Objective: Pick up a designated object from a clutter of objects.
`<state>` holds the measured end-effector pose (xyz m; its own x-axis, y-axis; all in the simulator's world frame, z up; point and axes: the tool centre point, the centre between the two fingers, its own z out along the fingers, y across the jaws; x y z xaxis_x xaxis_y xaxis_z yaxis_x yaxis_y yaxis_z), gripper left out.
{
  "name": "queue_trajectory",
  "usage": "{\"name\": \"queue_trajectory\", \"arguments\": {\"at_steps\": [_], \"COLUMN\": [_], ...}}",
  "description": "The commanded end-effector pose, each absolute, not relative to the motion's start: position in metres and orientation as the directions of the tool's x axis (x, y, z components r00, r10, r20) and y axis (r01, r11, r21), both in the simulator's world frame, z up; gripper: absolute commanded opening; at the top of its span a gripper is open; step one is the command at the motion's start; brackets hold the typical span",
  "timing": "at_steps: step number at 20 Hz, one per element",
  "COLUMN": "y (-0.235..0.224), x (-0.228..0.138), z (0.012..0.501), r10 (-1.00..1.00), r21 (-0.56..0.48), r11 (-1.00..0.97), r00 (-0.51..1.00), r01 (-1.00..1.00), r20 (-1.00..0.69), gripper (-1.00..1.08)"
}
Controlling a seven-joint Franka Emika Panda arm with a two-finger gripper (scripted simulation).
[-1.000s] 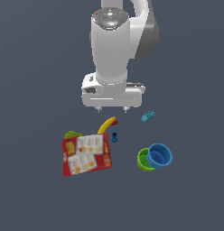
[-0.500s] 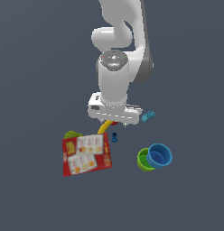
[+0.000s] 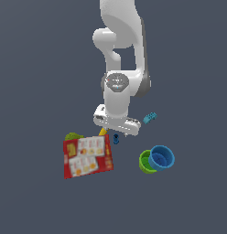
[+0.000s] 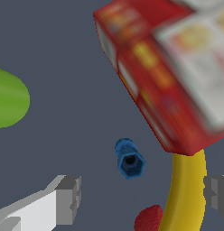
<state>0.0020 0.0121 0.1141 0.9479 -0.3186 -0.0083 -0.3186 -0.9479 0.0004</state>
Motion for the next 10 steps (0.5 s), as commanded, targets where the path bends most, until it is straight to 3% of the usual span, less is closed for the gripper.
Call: {"name": "queue_trajectory", "arguments": {"at_steps": [1, 10], "y": [0.013, 0.013], "x": [0.0, -0.002], "z": [0.104, 0.094], "r10": [-0.339, -0.358], "r21": [0.0, 0.0], "r11": [-0.941, -0.934], "r00": [0.941, 0.934], "r01": [-0.339, -0.358], "r20": [-0.004, -0.001], "gripper": [1.0, 1.0]}}
